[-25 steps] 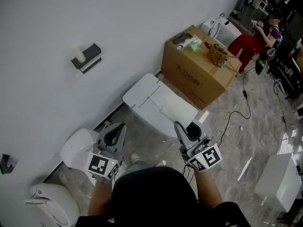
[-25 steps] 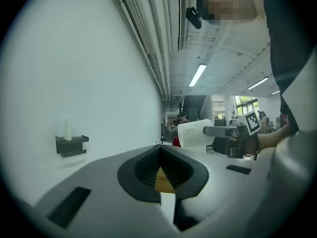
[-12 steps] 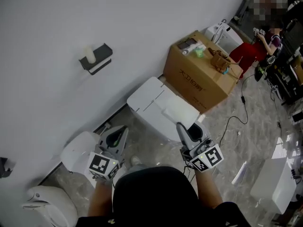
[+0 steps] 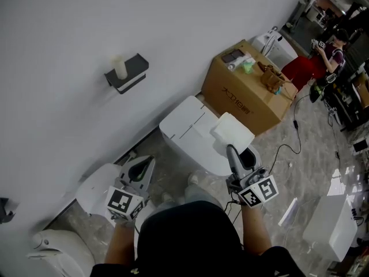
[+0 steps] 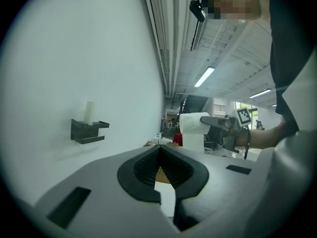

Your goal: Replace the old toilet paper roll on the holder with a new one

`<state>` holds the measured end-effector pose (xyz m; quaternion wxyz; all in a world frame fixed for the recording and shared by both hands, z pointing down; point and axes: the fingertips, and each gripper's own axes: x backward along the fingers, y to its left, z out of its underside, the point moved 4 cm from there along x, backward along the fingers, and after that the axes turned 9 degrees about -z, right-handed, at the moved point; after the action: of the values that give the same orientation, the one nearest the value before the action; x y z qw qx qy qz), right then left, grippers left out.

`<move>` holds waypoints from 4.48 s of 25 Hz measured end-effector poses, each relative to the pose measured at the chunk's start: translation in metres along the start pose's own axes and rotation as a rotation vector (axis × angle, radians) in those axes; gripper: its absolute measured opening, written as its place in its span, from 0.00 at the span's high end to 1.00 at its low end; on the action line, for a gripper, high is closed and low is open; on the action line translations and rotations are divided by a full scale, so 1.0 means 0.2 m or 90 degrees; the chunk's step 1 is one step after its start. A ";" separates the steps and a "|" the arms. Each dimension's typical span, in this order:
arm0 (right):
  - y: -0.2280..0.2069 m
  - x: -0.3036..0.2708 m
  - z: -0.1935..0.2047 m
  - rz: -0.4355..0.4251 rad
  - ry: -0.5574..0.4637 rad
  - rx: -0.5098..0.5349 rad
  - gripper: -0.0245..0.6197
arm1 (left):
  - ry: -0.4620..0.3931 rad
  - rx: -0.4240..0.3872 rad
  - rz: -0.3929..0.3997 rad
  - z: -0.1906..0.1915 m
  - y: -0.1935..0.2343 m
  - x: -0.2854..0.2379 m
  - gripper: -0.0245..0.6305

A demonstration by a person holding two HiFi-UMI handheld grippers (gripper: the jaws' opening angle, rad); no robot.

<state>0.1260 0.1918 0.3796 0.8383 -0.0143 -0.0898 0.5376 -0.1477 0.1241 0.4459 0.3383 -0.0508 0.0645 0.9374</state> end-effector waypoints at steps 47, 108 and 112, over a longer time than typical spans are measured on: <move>-0.65 -1.39 0.24 -0.456 0.058 -0.148 0.76 | 0.034 -0.001 -0.455 -0.26 0.55 -0.67 0.92; -0.40 -1.45 0.30 -0.404 0.071 -0.150 0.76 | 0.005 -0.036 -0.577 -0.47 1.19 -0.35 0.68; -0.28 -1.52 0.32 -0.460 0.074 -0.165 0.76 | 0.013 -0.008 -0.617 -0.38 1.14 -0.19 0.68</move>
<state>0.0432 -0.1107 0.4082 0.9686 -0.1181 -0.1087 0.1898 -0.2611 -0.0862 0.3956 0.7351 -0.0862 0.0310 0.6718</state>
